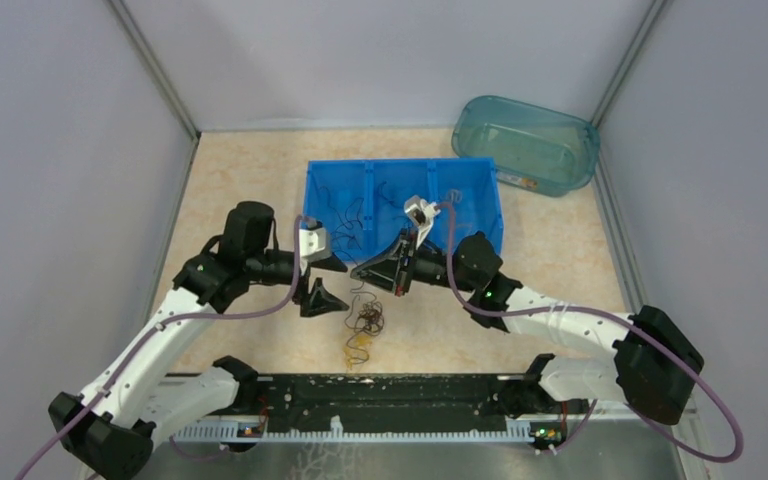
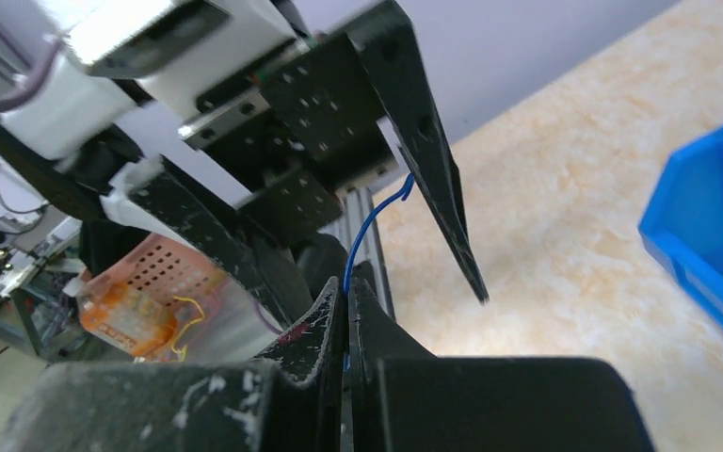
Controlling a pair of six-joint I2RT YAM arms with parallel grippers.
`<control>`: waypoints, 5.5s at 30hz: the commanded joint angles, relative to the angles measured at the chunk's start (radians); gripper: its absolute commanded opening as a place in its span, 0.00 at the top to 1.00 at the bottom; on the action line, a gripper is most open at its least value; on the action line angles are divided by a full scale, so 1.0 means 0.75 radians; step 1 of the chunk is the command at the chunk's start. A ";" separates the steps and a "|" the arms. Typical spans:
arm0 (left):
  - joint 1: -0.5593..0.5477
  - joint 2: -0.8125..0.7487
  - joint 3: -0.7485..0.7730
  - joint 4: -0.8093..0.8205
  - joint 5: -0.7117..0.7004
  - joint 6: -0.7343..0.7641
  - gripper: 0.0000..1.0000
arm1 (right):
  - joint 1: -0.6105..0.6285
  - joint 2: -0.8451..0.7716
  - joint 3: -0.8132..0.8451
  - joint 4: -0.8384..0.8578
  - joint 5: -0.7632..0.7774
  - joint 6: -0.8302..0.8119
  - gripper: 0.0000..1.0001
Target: Untangle the cables
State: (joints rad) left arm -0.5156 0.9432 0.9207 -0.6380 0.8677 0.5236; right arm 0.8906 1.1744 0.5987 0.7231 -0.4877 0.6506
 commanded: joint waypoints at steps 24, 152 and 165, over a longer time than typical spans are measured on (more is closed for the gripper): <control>-0.051 -0.145 -0.216 0.574 0.160 -0.575 0.81 | 0.116 0.003 0.212 0.404 0.097 0.200 1.00; -0.055 0.884 0.866 0.931 -0.419 -0.349 1.00 | 0.209 -0.945 -0.316 -0.637 1.759 -0.498 0.12; -0.049 1.144 0.887 0.797 -0.570 -0.177 0.99 | 0.208 -0.958 -0.270 -0.616 1.745 -0.588 0.11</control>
State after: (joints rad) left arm -0.5541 1.7557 1.5440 0.0147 0.5034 0.3447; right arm 1.0409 0.4706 0.3347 0.2195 0.8185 0.2493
